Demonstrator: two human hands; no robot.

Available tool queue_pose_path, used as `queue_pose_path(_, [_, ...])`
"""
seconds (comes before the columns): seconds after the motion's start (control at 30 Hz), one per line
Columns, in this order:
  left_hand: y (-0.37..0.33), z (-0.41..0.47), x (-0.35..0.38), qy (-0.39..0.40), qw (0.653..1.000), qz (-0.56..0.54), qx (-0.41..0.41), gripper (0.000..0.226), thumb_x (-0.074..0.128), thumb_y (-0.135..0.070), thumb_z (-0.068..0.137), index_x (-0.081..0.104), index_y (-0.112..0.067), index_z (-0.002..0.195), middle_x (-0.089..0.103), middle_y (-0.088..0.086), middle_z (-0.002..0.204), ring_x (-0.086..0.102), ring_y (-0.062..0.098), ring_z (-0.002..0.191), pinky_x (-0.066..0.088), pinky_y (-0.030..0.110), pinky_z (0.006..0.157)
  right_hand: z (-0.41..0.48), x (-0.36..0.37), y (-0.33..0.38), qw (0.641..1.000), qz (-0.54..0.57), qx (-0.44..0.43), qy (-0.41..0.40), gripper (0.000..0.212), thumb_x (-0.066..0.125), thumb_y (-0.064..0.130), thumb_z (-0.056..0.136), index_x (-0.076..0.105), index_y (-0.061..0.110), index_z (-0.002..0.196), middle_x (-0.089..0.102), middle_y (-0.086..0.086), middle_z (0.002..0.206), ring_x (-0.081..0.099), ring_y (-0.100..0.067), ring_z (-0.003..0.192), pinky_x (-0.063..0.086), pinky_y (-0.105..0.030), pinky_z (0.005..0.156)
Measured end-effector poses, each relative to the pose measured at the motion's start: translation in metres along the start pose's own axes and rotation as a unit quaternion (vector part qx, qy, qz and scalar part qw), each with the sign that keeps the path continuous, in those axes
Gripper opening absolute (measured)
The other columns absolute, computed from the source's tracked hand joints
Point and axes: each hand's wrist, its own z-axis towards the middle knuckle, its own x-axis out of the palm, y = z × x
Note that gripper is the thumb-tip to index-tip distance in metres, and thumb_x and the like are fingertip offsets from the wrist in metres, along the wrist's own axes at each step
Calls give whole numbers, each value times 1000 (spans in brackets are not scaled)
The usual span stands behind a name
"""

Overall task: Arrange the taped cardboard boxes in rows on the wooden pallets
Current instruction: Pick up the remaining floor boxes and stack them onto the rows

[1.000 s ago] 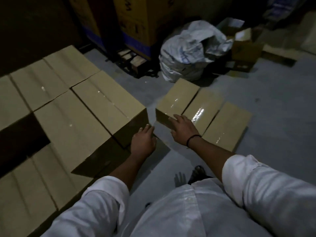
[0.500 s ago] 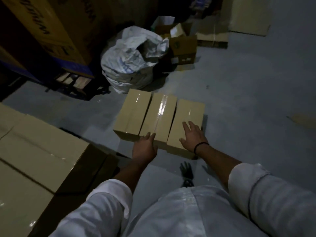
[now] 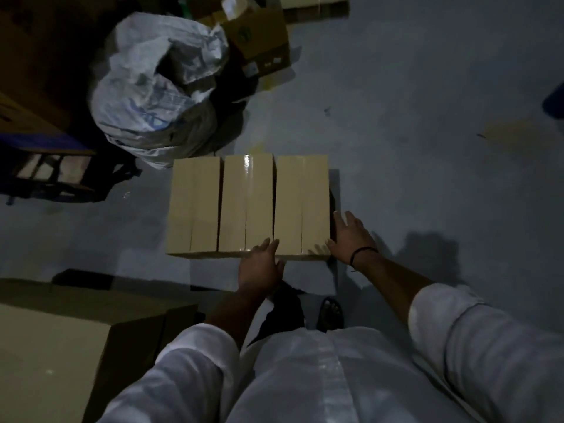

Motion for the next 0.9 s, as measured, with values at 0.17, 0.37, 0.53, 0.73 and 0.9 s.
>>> queue_pose_path(0.17, [22, 62, -16, 32, 999, 22, 25, 64, 55, -41, 102, 33, -23, 159, 32, 4, 165, 46, 27, 140, 45, 42, 109, 31, -6, 11, 999, 14, 34, 16, 86, 53, 48, 101, 3, 17, 163, 0, -15, 169, 13, -36, 153, 19, -44, 124])
queue_pose_path(0.37, [41, 132, -33, 60, 996, 18, 68, 63, 53, -42, 103, 33, -21, 159, 34, 6, 165, 47, 28, 139, 47, 40, 105, 83, -36, 24, 998, 24, 65, 1, 82, 51, 48, 103, 4, 18, 163, 0, -13, 170, 12, -34, 154, 19, -43, 124])
queue_pose_path(0.53, [58, 181, -30, 97, 992, 14, 75, 62, 52, -41, 104, 32, -22, 160, 32, 5, 165, 46, 28, 140, 45, 40, 106, 133, -38, 34, 996, 37, 79, 8, 83, 49, 48, 103, 2, 17, 163, -1, -13, 170, 7, -33, 155, 16, -43, 125])
queue_pose_path(0.73, [77, 239, 3, 142, 989, -21, 33, 64, 55, -43, 103, 31, -26, 160, 32, 2, 166, 42, 26, 144, 43, 42, 111, 199, 0, 23, 996, 42, 77, 15, 82, 60, 42, 98, 18, 14, 162, 12, -16, 168, 17, -31, 153, 22, -39, 124])
queue_pose_path(0.9, [85, 319, 49, 132, 990, -57, 7, 65, 56, -43, 102, 32, -24, 160, 35, 2, 164, 42, 27, 145, 40, 37, 112, 288, 56, -17, 993, 14, 89, 76, 82, 51, 46, 102, 3, 18, 163, 1, -12, 170, 11, -30, 154, 17, -38, 125])
